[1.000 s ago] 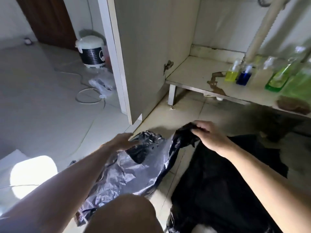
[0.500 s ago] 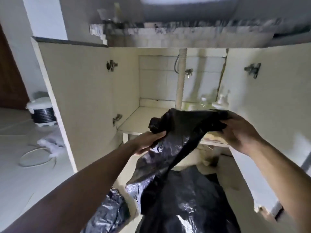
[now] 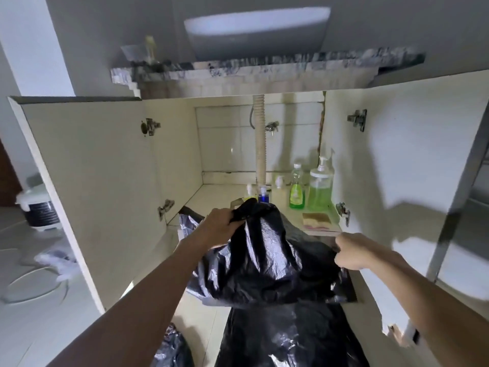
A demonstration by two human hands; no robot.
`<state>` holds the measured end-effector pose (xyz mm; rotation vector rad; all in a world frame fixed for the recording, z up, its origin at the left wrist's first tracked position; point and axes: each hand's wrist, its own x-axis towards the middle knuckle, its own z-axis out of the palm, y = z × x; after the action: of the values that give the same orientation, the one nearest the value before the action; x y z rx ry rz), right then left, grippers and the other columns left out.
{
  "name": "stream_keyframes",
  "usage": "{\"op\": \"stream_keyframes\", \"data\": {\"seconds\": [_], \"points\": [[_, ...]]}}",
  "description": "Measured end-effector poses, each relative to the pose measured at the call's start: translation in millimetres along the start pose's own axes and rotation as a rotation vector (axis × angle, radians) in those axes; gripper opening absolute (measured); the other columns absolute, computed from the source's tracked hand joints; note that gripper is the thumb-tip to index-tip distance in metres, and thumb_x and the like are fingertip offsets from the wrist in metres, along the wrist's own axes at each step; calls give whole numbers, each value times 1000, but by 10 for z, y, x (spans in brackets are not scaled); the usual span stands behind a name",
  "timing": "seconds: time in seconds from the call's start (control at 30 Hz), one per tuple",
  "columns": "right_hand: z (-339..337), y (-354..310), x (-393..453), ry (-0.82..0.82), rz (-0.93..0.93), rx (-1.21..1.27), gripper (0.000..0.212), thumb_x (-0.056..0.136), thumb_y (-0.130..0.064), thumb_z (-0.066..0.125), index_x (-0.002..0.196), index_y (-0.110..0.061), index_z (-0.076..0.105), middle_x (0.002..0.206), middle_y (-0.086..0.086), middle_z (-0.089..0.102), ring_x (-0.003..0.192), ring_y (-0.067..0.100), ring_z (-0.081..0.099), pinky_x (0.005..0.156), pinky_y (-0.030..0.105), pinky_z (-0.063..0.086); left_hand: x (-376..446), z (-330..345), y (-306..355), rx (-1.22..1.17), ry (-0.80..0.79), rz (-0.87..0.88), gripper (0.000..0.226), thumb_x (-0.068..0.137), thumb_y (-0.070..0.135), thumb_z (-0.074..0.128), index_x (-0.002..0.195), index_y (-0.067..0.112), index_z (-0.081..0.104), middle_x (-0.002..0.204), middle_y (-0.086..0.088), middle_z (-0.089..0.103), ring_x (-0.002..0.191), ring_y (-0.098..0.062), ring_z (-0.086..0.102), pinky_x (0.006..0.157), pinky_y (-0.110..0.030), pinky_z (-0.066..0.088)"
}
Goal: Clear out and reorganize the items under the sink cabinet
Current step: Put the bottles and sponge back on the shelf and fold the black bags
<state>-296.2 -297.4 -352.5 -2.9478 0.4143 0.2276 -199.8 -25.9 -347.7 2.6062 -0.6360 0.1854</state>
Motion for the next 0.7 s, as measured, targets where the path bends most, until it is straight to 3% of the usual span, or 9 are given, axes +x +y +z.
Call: {"op": "stream_keyframes", "data": {"seconds": [0.1,0.2,0.23,0.3,0.4,0.47,0.57,0.63,0.7], "points": [[5,-134,34,126,-192,161,66,78,-17,64,137,-20,36,133,8,48,109,22,53,79,24,47,-80,-29,151,48,-103,103,29,99,30,46,75,14,53,58,4,45,53,-12,45,51,-21,30],[-34,-404,-72,200,-455,343,82,77,-25,73,145,-21,27,149,-1,34,132,18,38,109,30,34,-101,39,309,139,-182,201,29,98,33,47,80,13,56,64,-1,50,60,-19,50,53,-25,33],[-33,-489,-104,212,-517,361,79,77,-23,73,144,-23,31,145,-3,39,131,17,41,108,29,34,-107,57,352,155,-198,225,28,97,34,48,81,14,56,69,-4,53,65,-22,53,58,-29,36],[-8,-610,-142,182,-553,371,57,78,-17,70,130,-28,48,113,-7,59,101,17,60,85,23,47,-115,74,405,168,-225,254,26,96,32,50,86,11,62,77,-9,60,70,-23,53,65,-32,40],[59,-648,-136,129,-431,185,25,79,-20,66,102,-16,59,86,0,58,66,17,55,60,28,48,-119,70,348,169,-223,283,23,94,28,54,93,9,66,89,-12,67,80,-25,60,76,-35,50],[67,-587,-107,77,-325,6,25,77,-27,70,83,-9,54,80,3,56,62,16,50,55,30,43,-118,67,279,220,-227,278,26,93,32,55,93,9,66,92,-12,65,87,-26,60,83,-39,50],[56,-470,-74,52,-256,-136,29,82,-23,65,66,-13,42,85,3,58,67,19,52,59,29,40,-156,99,232,226,-303,263,29,91,38,58,94,10,64,87,-5,61,82,-23,57,69,-32,46],[67,-403,-26,176,-253,-93,17,88,-17,53,73,-12,48,103,8,62,78,23,56,67,32,45,-185,128,246,164,-349,245,31,86,45,63,85,14,58,73,4,55,74,-18,53,59,-24,39],[64,-363,3,262,-239,12,10,91,-14,48,87,-11,57,99,7,65,80,23,59,69,32,48,-181,149,275,88,-332,251,46,78,58,65,81,13,59,70,4,56,70,-18,56,62,-28,44]]}}
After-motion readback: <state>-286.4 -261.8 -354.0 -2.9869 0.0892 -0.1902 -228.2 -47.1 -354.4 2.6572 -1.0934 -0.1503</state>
